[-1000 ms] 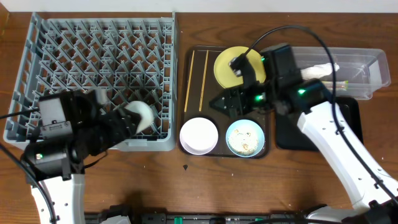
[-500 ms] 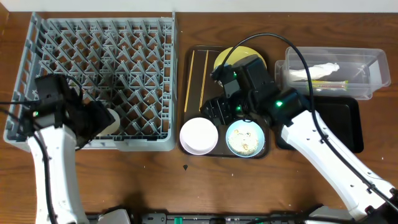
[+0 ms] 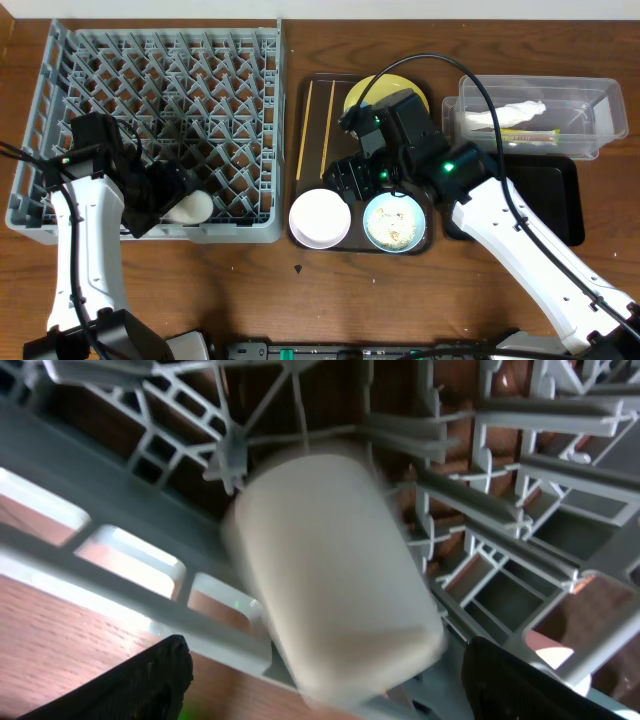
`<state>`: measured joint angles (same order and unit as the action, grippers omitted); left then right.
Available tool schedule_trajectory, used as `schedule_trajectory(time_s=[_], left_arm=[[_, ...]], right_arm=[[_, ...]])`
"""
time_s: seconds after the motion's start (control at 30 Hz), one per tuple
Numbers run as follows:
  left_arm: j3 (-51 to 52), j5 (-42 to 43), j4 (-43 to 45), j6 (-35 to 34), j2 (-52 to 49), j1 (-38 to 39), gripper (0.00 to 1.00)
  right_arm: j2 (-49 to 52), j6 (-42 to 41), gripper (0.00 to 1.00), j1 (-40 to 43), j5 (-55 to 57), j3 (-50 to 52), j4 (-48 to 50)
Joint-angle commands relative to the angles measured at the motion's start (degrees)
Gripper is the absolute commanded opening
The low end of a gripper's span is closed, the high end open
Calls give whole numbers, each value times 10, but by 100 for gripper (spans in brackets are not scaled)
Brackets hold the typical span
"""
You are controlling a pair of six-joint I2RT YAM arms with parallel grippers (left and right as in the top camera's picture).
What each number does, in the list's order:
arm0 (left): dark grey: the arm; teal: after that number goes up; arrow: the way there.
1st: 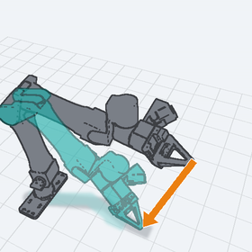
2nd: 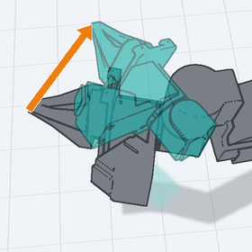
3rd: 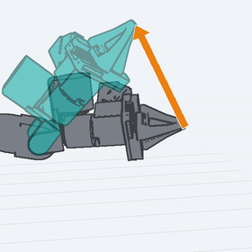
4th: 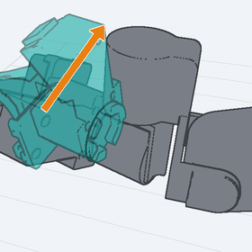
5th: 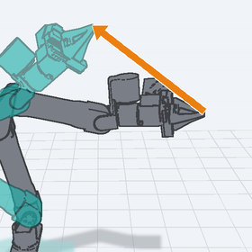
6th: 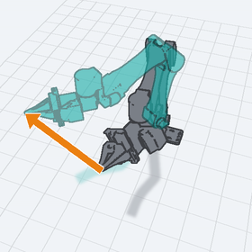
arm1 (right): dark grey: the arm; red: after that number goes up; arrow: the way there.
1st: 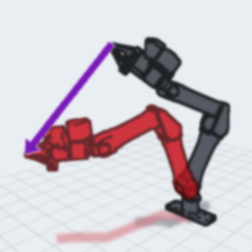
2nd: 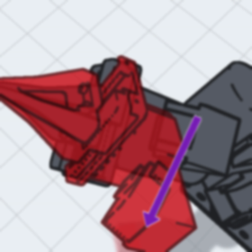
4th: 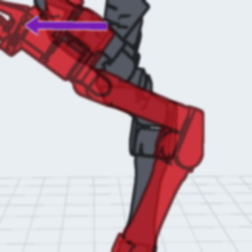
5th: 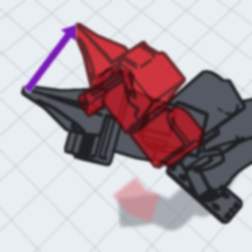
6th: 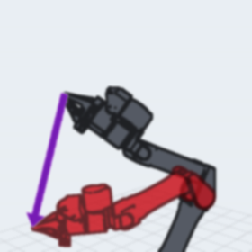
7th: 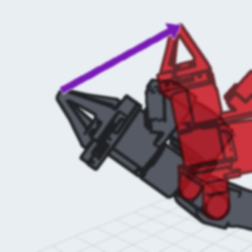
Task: Sort waste into correct bins and load items into the dishwasher
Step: 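Place the white cup into the dish rack with the left gripper, then grasp the light-blue bowl rim with the right gripper and lift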
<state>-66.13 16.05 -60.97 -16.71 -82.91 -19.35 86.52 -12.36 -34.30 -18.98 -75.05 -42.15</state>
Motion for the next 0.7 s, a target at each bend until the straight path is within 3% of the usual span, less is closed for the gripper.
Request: schedule_trajectory(time_s=[0.0, 0.23, 0.37, 0.53, 0.67], left_arm=[[-29, 15, -10, 1, 21, -2, 87], [-46, 16, -40, 21, 71, 14, 82], [-47, 36, -41, 34, 108, 50, 82], [-48, 58, -39, 65, 177, 110, 82], [-47, 58, -37, 87, 226, 142, 83]], right_arm=[[0, 2, 75, -4, 5, -2, -6], [0, -8, 74, -7, 6, -2, -12], [5, -63, 68, -9, 11, -2, -21], [39, -205, 58, -35, 158, -2, -118], [87, -218, 59, -57, 225, -2, -142]])
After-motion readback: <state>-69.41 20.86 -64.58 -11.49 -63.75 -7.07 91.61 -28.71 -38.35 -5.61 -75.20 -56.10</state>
